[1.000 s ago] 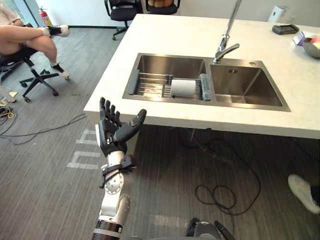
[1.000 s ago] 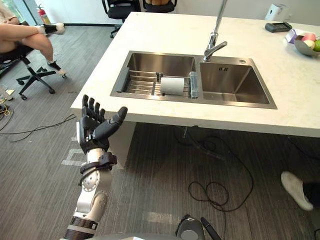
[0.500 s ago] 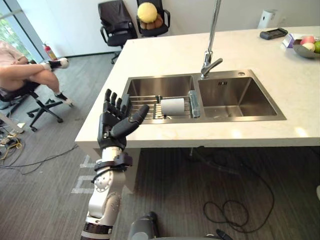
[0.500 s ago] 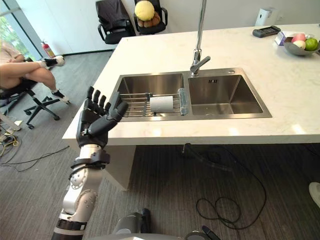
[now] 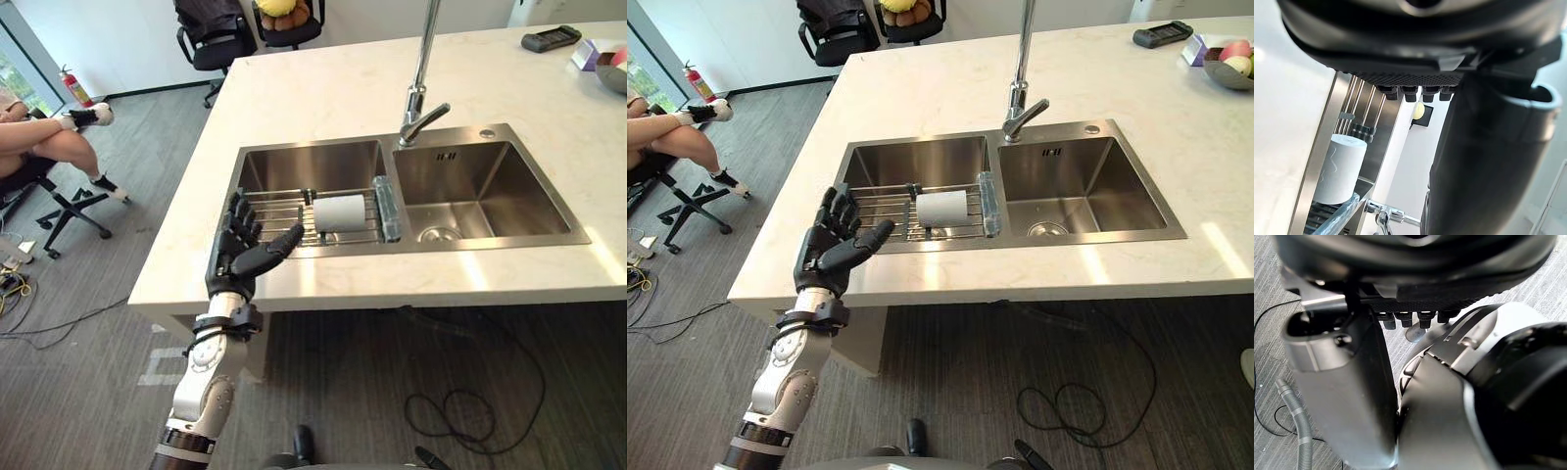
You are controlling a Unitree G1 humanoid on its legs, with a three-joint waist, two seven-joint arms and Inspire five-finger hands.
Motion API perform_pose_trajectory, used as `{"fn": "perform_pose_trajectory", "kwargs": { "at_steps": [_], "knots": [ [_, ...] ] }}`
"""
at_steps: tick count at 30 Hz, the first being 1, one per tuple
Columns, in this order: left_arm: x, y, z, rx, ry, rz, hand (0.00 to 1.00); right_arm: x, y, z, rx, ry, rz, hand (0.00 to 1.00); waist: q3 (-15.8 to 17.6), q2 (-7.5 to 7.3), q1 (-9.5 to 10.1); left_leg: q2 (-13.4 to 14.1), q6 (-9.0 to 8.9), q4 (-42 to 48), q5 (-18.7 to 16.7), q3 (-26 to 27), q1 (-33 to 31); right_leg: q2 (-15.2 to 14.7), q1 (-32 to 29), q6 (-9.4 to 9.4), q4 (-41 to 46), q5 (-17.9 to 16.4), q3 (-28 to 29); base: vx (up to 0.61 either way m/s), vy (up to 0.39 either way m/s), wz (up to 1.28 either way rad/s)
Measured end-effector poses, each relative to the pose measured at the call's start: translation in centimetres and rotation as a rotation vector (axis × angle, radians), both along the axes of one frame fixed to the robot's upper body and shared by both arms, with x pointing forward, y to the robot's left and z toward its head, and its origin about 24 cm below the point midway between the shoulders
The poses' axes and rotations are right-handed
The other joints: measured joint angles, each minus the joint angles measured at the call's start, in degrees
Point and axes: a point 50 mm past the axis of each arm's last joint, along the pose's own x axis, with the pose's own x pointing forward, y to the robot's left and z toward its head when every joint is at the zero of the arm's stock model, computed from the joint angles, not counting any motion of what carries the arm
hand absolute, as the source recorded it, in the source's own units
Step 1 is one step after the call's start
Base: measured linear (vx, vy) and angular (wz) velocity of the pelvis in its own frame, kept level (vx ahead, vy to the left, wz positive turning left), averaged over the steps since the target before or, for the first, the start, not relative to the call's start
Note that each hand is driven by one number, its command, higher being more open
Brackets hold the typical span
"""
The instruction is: Walk over to the sink, pick up the cup, carry it to the dishwasher, place the cup inside the dishwasher, then close the dishwasher door
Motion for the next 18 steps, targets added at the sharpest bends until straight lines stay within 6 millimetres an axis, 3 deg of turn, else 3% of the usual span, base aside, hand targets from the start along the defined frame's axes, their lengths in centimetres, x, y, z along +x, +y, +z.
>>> {"fn": "perform_pose_trajectory", "kwargs": {
  "at_steps": [1, 7, 13, 15, 18],
  "knots": [
    [0.3, 1.2, 1.8, 0.076, -0.037, 0.012, 1.00, 0.6, 1.6, -0.2, 0.007, -0.073, 0.046, 1.00, 0.4, -3.16, -1.28, 1.3, -0.77, -0.4, 0.3, -1.3, 0.0, 1.8, 1.3, -0.56, -1.1, -0.5, -1.5, -0.01, -0.029, 0.03],
    [0.3, 1.0, 1.7, 0.074, -0.035, 0.008, 1.00, 0.5, 1.6, -0.2, 0.007, -0.072, 0.045, 1.00, 0.5, -3.23, -1.38, 1.3, -0.78, -0.4, 0.3, -1.3, 0.1, 1.8, 1.4, -0.56, -1.1, -0.5, -1.5, 0.00, 0.000, 0.00],
    [0.0, -1.1, 1.0, 0.118, -0.019, -0.056, 1.00, 0.4, 2.0, -0.3, 0.003, -0.080, 0.015, 1.00, 0.9, -3.99, -1.60, 1.3, -0.84, -0.4, 0.3, -0.9, 0.9, 1.7, 2.2, -0.57, -1.1, -0.5, -1.4, 0.00, 0.000, -0.01],
    [-0.1, -1.7, 1.0, 0.188, -0.033, -0.030, 1.00, 0.0, 2.0, -0.3, 0.003, -0.079, -0.018, 1.00, 0.8, -4.12, -1.62, 1.1, -0.67, -0.4, -0.1, -0.1, 0.9, 1.4, 2.0, -0.47, -0.9, -0.4, -1.3, 0.00, 0.007, -0.07],
    [0.4, -1.9, 2.0, 0.259, -0.085, 0.019, 1.00, -1.1, 1.7, -0.3, -0.002, -0.073, -0.082, 1.00, 0.4, -4.48, -1.61, 0.3, 0.20, -0.4, -0.9, 5.2, 0.9, -0.5, 1.5, 0.08, 0.9, -0.8, -1.4, 0.04, 0.054, 0.03]
  ]
}}
